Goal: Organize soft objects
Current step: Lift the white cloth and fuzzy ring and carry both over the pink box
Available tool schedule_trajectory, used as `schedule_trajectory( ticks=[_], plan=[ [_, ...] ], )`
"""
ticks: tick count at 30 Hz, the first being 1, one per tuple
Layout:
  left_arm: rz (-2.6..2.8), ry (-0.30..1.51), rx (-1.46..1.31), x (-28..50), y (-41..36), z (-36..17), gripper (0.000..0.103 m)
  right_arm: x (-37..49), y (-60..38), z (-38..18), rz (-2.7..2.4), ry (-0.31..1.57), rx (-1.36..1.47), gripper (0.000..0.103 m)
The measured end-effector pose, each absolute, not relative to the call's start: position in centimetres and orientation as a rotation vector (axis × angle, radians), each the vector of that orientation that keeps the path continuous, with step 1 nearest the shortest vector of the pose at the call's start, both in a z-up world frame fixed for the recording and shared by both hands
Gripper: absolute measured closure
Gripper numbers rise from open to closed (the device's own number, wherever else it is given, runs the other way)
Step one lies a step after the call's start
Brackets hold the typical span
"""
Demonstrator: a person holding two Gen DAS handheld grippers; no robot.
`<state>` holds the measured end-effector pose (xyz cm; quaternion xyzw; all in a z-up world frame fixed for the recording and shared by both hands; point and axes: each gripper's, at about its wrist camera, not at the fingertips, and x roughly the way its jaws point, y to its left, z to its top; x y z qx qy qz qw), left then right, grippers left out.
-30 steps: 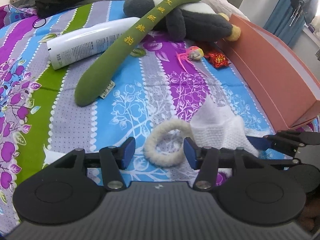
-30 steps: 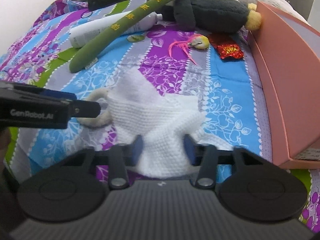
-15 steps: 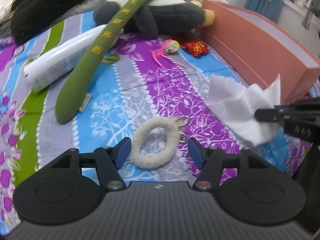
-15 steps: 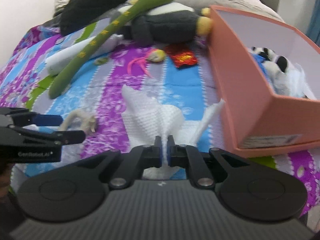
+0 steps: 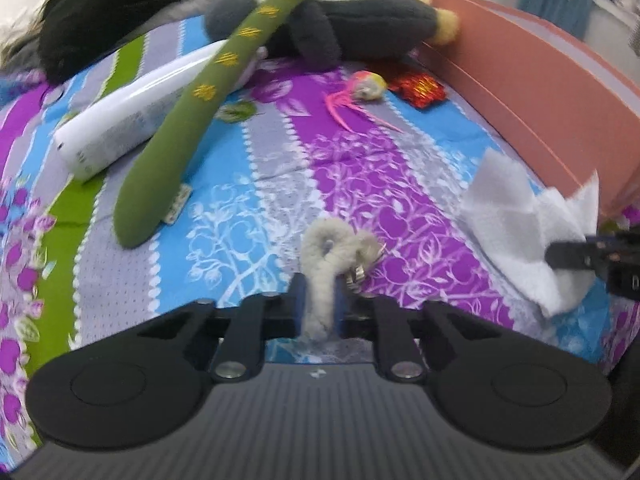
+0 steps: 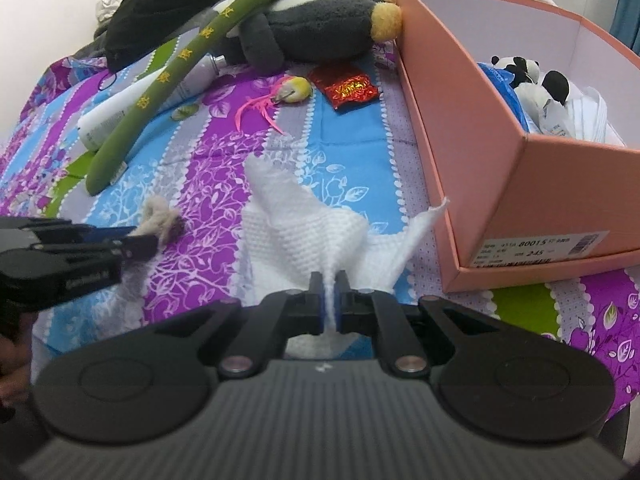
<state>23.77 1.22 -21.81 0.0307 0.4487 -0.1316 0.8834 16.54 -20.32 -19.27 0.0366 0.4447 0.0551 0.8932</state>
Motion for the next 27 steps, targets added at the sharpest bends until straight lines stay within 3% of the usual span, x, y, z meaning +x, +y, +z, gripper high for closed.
schedule_trajectory(
  ticks=[17, 27],
  plan=[
    [-0.227, 0.877, -0.2, 19.4, 1.5, -17.0, 0.093, 14.9, -20.5, -16.1, 0.126, 0.881, 0.132, 0.095],
    [-0.259, 0.795, -0.257, 19.2, 0.4, -10.7, 0.092, 14.7, -21.5, -10.9, 0.14, 0.789, 0.163, 0.095]
  ],
)
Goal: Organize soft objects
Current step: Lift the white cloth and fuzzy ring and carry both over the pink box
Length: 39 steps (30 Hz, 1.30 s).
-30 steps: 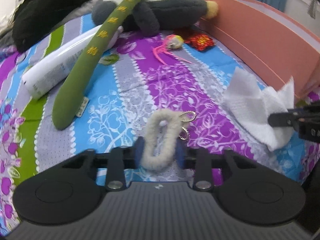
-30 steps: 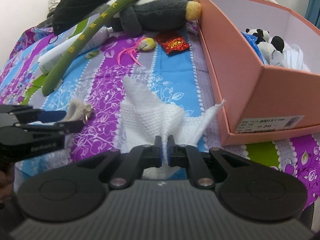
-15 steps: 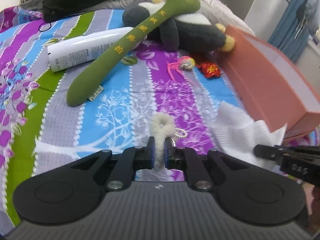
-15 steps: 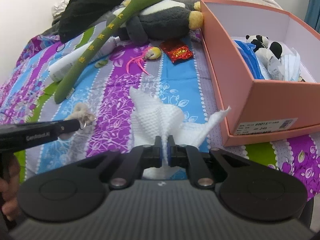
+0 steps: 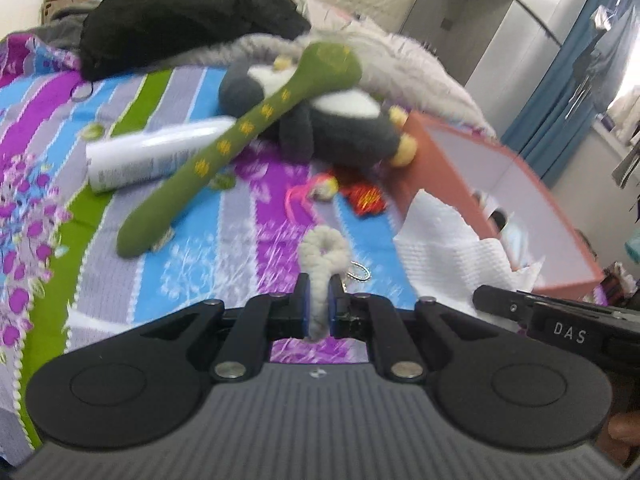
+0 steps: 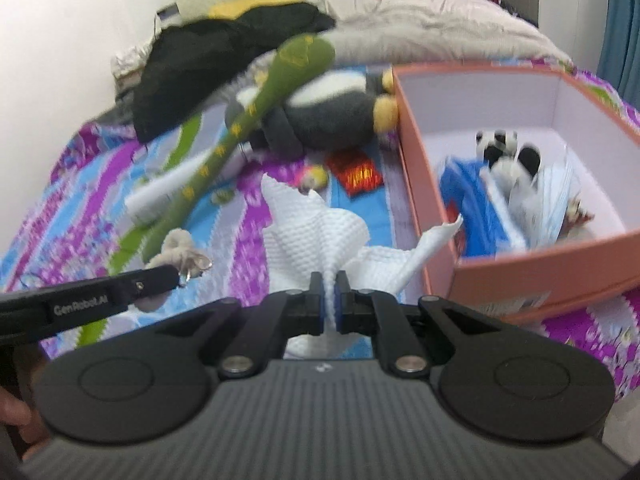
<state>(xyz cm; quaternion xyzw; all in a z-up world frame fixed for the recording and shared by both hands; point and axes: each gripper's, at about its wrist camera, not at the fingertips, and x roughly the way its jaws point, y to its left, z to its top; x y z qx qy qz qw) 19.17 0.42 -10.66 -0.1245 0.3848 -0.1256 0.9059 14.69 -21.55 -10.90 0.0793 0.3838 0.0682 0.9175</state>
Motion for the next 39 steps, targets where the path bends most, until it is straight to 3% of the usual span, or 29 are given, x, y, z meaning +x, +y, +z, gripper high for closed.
schedule_trajectory(
  ticks=[15, 23, 32, 39],
  plan=[
    [-0.395, 0.609, -0.261, 22.1, -3.8, 2.0, 0.092, 15.2, -25.2, -0.7, 0.115, 0.552, 0.205, 0.095],
    [-0.499, 0.559, -0.226, 24.3, -9.2, 6.1, 0.092, 15.2, -28.6, 3.5, 0.063, 0.432, 0.202, 0.095],
    [-0.607, 0.648, -0.163, 29.5, -18.4, 4.5, 0.092, 16.9, -35.1, 2.5, -0.064, 0.45, 0.233, 0.094],
    [-0.638, 0.786, -0.087, 34.2, -25.2, -0.3, 0.092, 20.5, -41.1, -2.3, -0.165, 0.61, 0.298, 0.094]
  ],
)
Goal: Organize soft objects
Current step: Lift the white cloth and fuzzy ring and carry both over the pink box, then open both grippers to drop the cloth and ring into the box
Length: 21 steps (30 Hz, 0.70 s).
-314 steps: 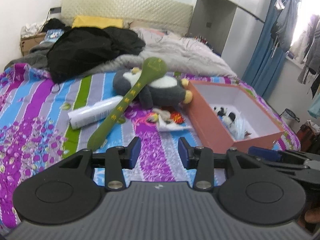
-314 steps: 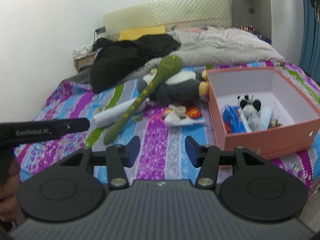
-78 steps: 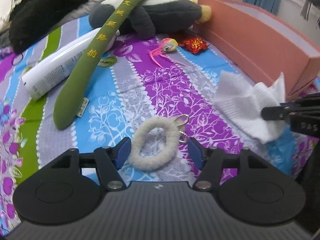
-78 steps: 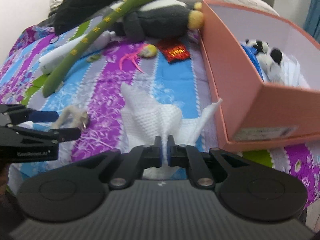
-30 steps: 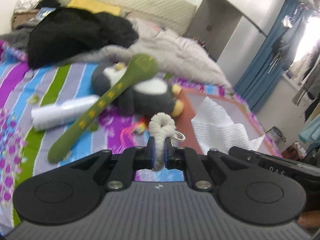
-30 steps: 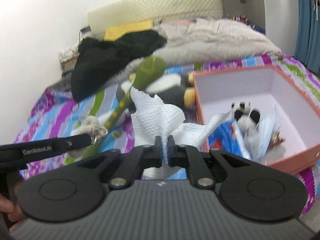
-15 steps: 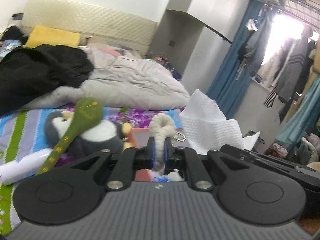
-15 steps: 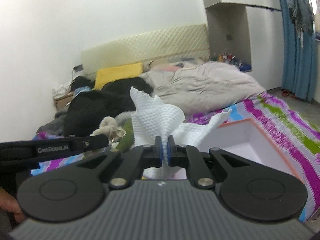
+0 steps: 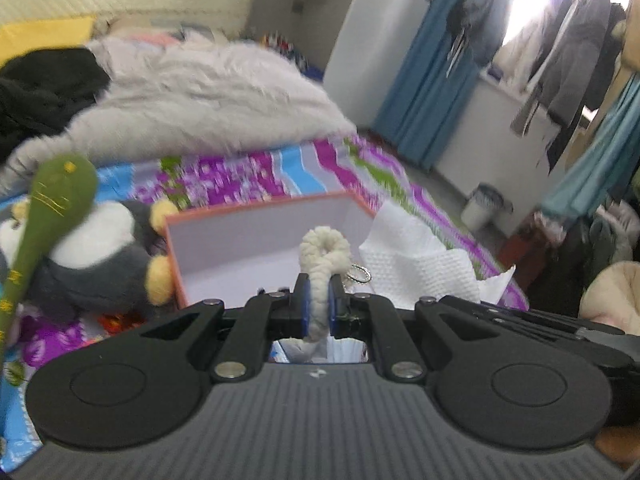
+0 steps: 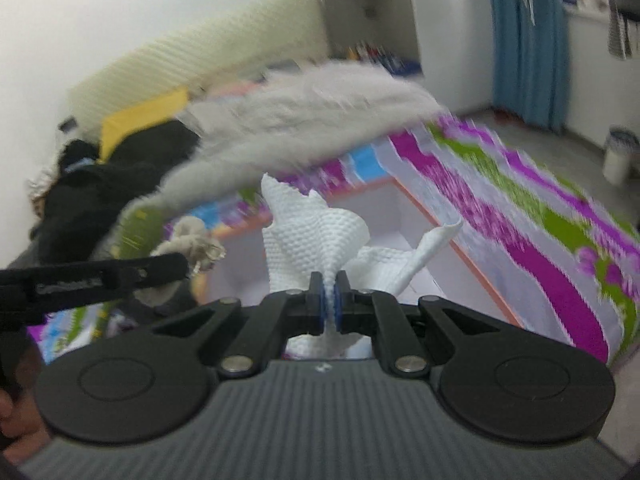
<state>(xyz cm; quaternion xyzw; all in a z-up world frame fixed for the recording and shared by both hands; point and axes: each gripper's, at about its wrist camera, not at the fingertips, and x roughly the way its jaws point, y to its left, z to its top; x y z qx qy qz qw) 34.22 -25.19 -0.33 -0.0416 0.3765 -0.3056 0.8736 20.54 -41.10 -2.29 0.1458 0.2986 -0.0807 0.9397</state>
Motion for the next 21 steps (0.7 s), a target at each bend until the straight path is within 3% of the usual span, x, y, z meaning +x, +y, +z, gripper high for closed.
schedule_trajectory(
  ticks=[13, 19, 21],
  plan=[
    [-0.626, 0.968, 0.01, 40.0, -30.6, -7.8, 0.092, 25.0, -45.7, -11.2, -0.205, 0.883, 0.346, 0.092],
    [-0.613, 0.986, 0.019, 40.0, -30.6, -8.6, 0.091, 25.2, -45.8, -12.6, -0.225, 0.906, 0.351, 0.091],
    [-0.608, 0.97, 0.023, 39.9, -30.5, -8.2, 0.079, 25.3, -46.0, -12.7, -0.222, 0.902, 0.358, 0.087]
  ],
)
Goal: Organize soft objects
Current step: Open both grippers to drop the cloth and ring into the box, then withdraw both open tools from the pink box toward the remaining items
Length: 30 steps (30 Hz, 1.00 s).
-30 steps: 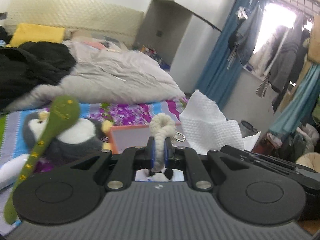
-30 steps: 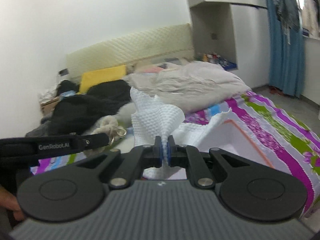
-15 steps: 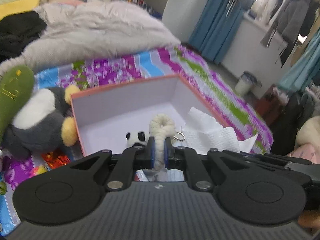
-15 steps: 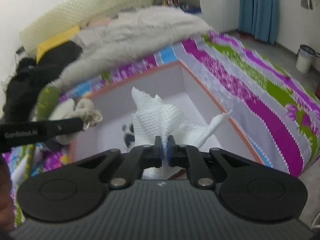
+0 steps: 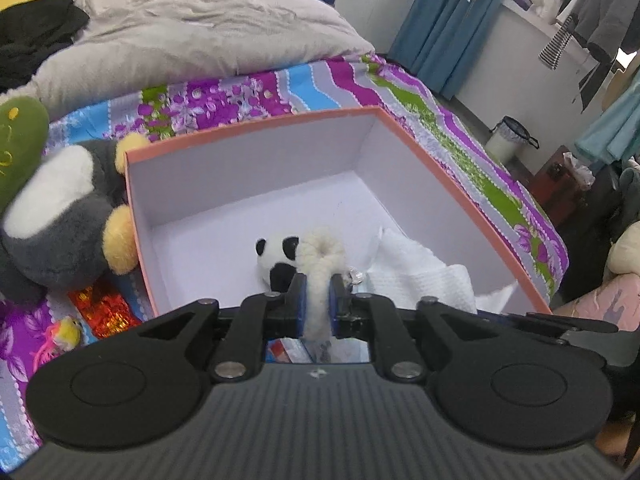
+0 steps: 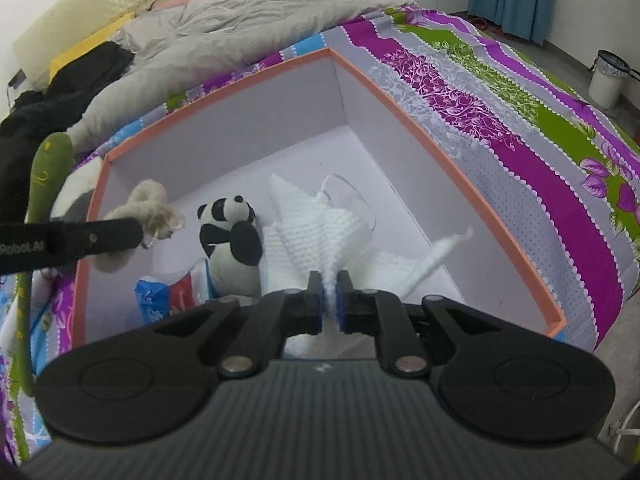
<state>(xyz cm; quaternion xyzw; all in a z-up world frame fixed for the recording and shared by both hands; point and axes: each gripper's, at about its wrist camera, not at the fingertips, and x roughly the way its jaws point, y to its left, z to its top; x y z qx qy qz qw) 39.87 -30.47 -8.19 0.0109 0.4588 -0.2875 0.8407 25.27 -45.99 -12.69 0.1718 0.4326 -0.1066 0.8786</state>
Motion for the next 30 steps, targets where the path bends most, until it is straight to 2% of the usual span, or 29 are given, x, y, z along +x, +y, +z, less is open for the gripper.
schedule_trajectory(
  ticks=[1, 2, 3, 4, 17, 30],
  plan=[
    [-0.606, 0.964, 0.023, 39.8, -30.3, -7.9, 0.067, 25.3, -46.0, -12.6, -0.221, 0.898, 0.361, 0.079],
    [-0.601, 0.946, 0.021, 39.6, -30.1, -7.5, 0.061, 25.2, -46.1, -12.4, -0.221, 0.892, 0.368, 0.072],
    [-0.598, 0.928, 0.02, 39.3, -29.9, -7.0, 0.06, 25.2, -46.3, -12.2, -0.225, 0.886, 0.375, 0.061],
    [-0.601, 0.917, 0.02, 39.1, -29.7, -6.5, 0.06, 25.0, -46.3, -11.9, -0.226, 0.877, 0.383, 0.06],
    [-0.616, 0.772, 0.002, 32.3, -25.8, 2.3, 0.06, 20.0, -44.5, -4.8, -0.203, 0.697, 0.385, 0.06],
    [-0.585, 0.599, -0.005, 22.2, -17.0, 9.9, 0.06, 11.9, -39.1, 3.0, -0.159, 0.481, 0.345, 0.06]
  ],
)
